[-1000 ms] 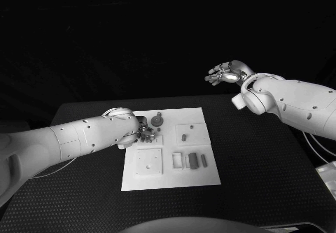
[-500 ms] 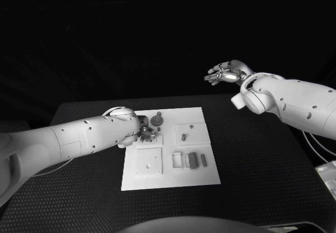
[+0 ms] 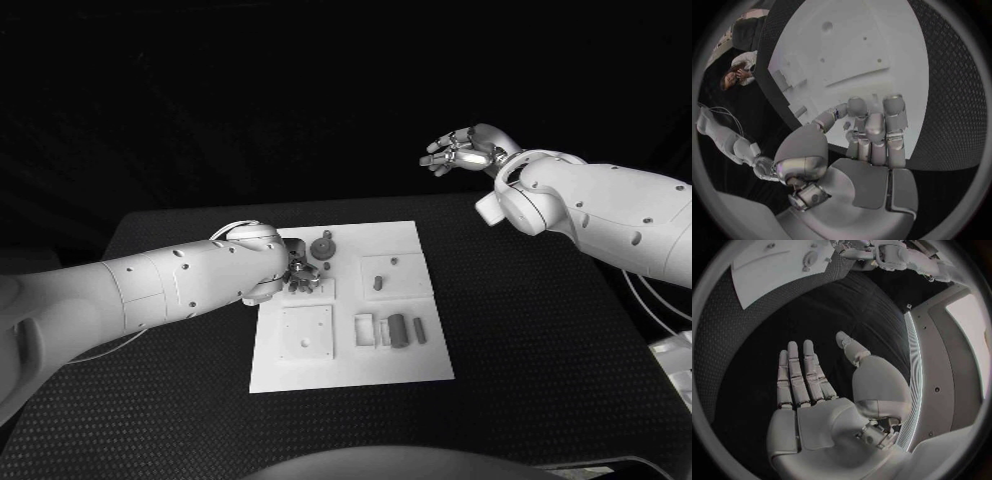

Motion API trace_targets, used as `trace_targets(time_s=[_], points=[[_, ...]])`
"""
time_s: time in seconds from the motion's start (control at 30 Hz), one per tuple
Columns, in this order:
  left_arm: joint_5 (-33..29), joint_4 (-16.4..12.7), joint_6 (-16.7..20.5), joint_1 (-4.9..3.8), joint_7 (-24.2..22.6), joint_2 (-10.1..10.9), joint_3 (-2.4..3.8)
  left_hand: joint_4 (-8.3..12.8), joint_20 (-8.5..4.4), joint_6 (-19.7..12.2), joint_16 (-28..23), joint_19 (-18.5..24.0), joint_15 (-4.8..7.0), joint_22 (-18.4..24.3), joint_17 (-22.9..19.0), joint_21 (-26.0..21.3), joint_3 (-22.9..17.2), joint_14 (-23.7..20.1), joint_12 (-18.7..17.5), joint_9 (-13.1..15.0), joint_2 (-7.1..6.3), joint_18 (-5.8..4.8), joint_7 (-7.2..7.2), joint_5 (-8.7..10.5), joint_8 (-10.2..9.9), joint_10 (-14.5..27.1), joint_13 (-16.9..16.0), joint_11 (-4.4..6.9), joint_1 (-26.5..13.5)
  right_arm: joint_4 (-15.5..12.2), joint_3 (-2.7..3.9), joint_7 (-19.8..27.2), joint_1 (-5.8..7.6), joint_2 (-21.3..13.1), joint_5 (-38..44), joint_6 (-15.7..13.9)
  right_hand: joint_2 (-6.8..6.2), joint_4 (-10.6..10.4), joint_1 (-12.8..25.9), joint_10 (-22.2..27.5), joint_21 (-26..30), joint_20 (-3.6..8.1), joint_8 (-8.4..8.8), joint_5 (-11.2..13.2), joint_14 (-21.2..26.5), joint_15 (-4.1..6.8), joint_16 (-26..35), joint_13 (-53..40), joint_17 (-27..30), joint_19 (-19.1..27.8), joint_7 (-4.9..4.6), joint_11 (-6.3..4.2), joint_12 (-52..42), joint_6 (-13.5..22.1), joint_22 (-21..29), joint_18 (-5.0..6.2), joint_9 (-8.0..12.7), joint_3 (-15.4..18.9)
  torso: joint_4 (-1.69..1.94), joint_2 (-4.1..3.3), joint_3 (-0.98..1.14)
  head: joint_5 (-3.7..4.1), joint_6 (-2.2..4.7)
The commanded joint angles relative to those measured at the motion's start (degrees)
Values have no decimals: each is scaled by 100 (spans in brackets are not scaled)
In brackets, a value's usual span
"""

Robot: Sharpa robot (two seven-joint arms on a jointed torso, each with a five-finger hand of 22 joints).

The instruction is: Assemble the parts on the task board

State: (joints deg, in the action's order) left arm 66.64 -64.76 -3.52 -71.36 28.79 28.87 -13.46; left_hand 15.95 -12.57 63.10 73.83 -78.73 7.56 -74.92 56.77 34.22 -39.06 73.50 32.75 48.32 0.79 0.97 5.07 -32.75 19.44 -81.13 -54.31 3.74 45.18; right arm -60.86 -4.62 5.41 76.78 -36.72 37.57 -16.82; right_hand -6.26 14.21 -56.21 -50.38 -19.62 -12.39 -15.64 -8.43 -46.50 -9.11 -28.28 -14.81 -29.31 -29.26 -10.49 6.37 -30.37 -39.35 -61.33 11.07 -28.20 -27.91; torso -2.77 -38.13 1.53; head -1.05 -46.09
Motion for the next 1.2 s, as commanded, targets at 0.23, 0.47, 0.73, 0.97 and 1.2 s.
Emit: trace_targets(time_s=[0.23,0.47,0.73,0.97,1.2], points=[[55,-69,121,90,3,24,-24,-69,-240,437,49,-184,345,-103,-94,-5,-6,297,38,-36,53,114,-393,342,-37,151,67,121,-7,-15,3,75,0,-16,0,97,13,-6,-30,441,49,-23,-21,-1,13,-33,59,28,-15,18,-318,400,26,-38,3,-100,14,41,2,4,3,-14,0],[55,-100,168,98,-8,49,-24,-162,-241,445,69,-187,342,-101,-137,-14,38,288,54,-48,-7,113,-391,433,-48,158,95,119,-78,-24,3,75,-1,-20,0,107,12,-8,-34,439,65,-26,-23,-1,23,-40,81,47,-21,30,-319,401,27,-35,1,-104,21,48,0,-1,1,-13,-3],[55,-103,197,110,-6,65,-24,-222,-247,452,91,-188,346,-103,-174,-19,66,281,73,-54,-54,117,-395,600,-54,160,118,122,-101,-24,3,75,-1,-23,-21,109,11,-11,-39,435,81,-29,-25,-1,31,-46,103,67,-30,41,-320,401,27,-33,-3,-107,28,55,-4,-1,2,-7,-7],[55,-93,228,122,6,70,-24,-292,-248,453,106,-190,347,-103,-201,-23,103,274,84,-59,-114,117,-395,823,-60,166,137,122,-136,-25,3,76,-1,-22,-26,111,11,-17,-40,432,93,-31,-27,-1,36,-50,120,84,-38,49,-321,402,26,-32,-8,-110,35,62,-1,-5,0,-6,-15],[53,-97,230,147,32,72,-24,-158,-245,459,147,-175,345,-116,-246,-14,20,254,115,-61,229,111,-395,713,-64,178,167,121,-35,-25,3,82,-1,-22,-32,113,10,-22,-41,430,104,-33,-28,-1,46,-55,136,97,-43,59,-321,402,26,-32,-11,-113,40,67,-3,-1,1,-11,-20]])
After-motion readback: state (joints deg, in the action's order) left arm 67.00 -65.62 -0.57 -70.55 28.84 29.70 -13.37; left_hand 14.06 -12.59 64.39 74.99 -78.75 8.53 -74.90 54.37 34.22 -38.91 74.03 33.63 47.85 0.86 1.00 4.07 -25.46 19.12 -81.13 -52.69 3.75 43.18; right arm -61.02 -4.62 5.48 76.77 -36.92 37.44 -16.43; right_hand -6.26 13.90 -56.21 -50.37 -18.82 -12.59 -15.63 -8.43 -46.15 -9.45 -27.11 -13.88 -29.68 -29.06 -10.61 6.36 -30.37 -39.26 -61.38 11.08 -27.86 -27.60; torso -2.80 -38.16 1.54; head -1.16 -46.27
